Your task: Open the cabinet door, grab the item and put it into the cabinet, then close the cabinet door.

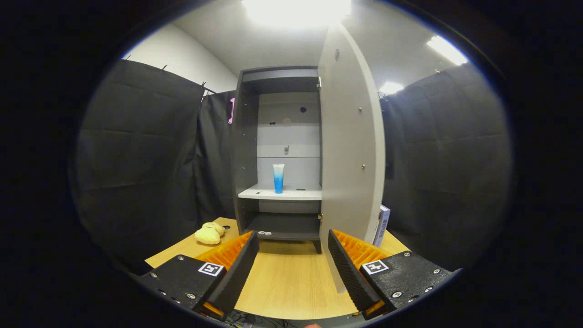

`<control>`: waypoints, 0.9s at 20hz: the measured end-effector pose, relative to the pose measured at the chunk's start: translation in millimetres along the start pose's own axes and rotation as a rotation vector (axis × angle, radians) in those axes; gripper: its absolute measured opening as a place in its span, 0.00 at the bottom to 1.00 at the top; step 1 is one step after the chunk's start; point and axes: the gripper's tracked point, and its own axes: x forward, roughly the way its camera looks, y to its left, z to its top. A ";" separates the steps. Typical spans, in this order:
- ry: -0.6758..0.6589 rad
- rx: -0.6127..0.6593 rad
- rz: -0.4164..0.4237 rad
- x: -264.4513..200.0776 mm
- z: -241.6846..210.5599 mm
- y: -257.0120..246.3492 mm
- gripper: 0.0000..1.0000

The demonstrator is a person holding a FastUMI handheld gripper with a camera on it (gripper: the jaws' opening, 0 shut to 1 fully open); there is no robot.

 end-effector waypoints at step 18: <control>-0.092 0.066 -0.425 7.5 64.2 -192.0 0.94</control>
